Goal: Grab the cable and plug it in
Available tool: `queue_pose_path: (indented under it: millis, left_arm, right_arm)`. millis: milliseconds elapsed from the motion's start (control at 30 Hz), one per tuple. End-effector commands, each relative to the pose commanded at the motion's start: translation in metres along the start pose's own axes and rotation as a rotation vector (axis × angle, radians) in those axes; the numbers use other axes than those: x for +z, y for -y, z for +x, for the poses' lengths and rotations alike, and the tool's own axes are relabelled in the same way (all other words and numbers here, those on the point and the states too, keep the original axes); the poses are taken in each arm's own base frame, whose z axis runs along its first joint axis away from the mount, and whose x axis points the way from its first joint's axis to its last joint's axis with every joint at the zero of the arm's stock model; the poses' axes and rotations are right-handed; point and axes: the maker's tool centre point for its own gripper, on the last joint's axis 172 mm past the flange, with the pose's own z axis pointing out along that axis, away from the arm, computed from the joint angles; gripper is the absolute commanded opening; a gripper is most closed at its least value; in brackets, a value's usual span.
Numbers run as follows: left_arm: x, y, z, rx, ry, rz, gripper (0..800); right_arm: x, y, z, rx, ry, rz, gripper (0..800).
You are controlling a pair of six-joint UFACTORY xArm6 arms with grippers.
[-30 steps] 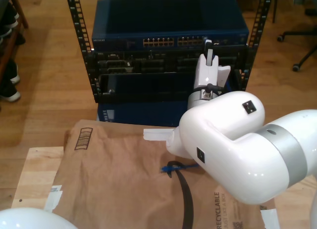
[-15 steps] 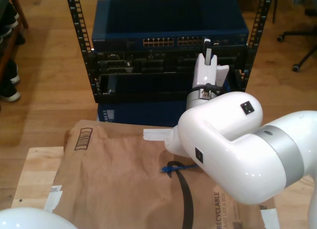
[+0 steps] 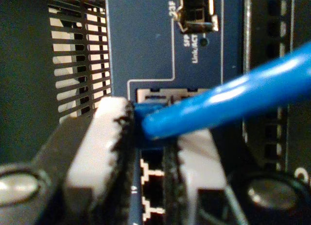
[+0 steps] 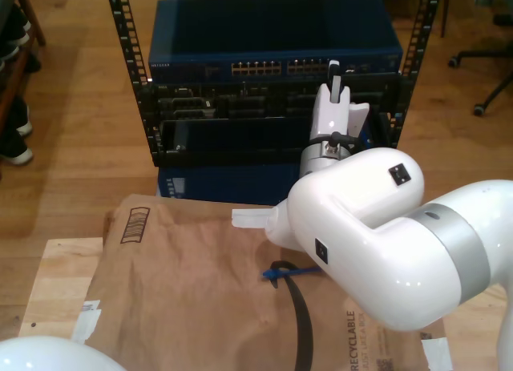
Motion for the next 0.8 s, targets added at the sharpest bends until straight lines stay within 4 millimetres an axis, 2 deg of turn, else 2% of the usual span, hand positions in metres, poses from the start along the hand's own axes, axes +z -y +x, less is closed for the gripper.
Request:
queue_pose_path:
  millis: [400, 467, 600, 700, 800]
  left_arm:
    - [0.0, 0.0003, 0.0, 0.001, 0.0, 0.001, 799]
    - [0.0, -0.0002, 0.0, 0.001, 0.0, 0.001, 799]
    - [0.0001, -0.0002, -0.0004, 0.001, 0.001, 0.001, 799]
    - [0.0, -0.0002, 0.0, 0.001, 0.0, 0.001, 799]
    - [0.0, -0.0002, 0.0, 0.001, 0.0, 0.001, 799]
  right_arm:
    - [0.0018, -0.0073, -0.0022, 0.001, 0.005, -0.015, 0]
    - [0.0019, -0.0053, -0.0025, 0.002, 0.006, -0.013, 71]
    - [0.0027, -0.0012, -0.0032, 0.007, 0.007, -0.006, 164]
    - [0.0027, 0.0011, -0.0047, 0.005, 0.013, -0.005, 292]
    - [-0.0007, -0.0011, -0.0072, 0.003, 0.018, -0.009, 308]
